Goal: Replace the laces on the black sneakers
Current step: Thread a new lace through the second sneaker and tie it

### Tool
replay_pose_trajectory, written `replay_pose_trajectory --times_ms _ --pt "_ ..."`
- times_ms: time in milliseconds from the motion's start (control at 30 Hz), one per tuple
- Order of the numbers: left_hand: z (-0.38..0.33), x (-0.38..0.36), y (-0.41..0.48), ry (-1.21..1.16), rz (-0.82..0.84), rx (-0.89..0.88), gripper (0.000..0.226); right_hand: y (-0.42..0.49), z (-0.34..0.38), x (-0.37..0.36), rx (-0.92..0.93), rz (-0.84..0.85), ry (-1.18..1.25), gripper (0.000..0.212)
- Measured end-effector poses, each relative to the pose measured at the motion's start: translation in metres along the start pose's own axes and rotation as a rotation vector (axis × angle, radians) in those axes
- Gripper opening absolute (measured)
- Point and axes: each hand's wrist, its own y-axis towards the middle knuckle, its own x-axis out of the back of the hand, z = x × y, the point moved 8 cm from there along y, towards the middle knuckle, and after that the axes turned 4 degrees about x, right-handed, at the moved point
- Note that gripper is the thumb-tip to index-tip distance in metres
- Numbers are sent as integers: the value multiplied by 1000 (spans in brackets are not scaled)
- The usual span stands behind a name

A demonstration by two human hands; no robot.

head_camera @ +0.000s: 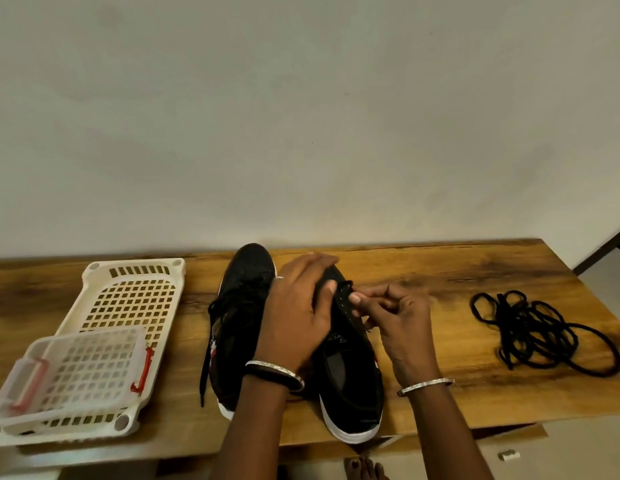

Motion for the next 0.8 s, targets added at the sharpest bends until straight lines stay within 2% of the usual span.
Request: replay_pose_trajectory --times_ms 67,133,300,367,667,800 --pt "-4 -20 -1 -46 104 -35 33 0 3 -8 33 36 -27 21" --pt "-1 -29 1 -73 141 -31 29 3 3 -11 27 55 7 26" --pt "13 -34 10 -28 177 0 28 13 0 -13 22 115 94 12" --pt "16 -32 12 -99 175 39 27 16 -1 -15 23 128 88 12" --pt "27 -27 16 -379 109 260 21 17 -14 -20 -11 -4 183 8" --pt "29 -26 14 -457 162 289 19 15 -14 -18 28 -23 61 6"
